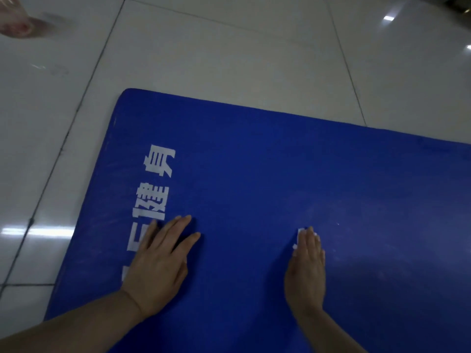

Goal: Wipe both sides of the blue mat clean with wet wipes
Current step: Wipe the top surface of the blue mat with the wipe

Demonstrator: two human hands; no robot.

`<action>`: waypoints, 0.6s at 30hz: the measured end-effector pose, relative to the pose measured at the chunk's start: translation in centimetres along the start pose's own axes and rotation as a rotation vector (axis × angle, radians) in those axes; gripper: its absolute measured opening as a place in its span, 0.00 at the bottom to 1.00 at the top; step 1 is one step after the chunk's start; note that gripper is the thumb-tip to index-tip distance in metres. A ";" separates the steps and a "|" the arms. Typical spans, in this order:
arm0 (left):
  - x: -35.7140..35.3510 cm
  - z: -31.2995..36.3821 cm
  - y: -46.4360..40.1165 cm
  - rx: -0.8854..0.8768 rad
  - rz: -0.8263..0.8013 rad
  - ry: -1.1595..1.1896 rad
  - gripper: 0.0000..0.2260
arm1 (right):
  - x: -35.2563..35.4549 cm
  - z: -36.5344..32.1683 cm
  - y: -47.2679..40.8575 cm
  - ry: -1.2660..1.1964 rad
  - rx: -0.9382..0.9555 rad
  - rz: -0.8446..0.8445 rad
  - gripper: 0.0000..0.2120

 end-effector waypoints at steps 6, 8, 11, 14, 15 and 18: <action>-1.2 0.8 1.2 -0.027 -0.135 -0.014 0.23 | -5.3 -7.7 5.6 0.037 0.340 -0.144 0.25; -1.1 0.7 1.2 -0.027 -0.150 -0.008 0.23 | -5.5 -7.5 5.7 0.049 0.359 -0.191 0.26; -1.0 0.7 1.1 -0.038 -0.151 -0.013 0.23 | -2.8 -3.4 3.1 0.077 0.173 -0.045 0.24; -1.1 0.7 1.2 -0.041 -0.143 -0.026 0.23 | -0.7 0.9 1.5 0.015 -0.055 0.000 0.22; -1.1 0.7 1.2 -0.039 -0.141 -0.026 0.23 | -0.6 0.7 1.6 0.020 -0.058 0.013 0.23; -1.1 0.7 1.2 -0.030 -0.140 -0.020 0.23 | -2.6 -3.6 3.9 0.041 0.122 -0.084 0.23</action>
Point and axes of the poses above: each hand's wrist, its own y-axis away from the middle knuckle, its own x-axis out of the back of the hand, z = x × y, the point moved 8 cm from there along -y, towards the middle knuckle, and after that the axes turned 6 degrees about -y, right-handed, at the moved point
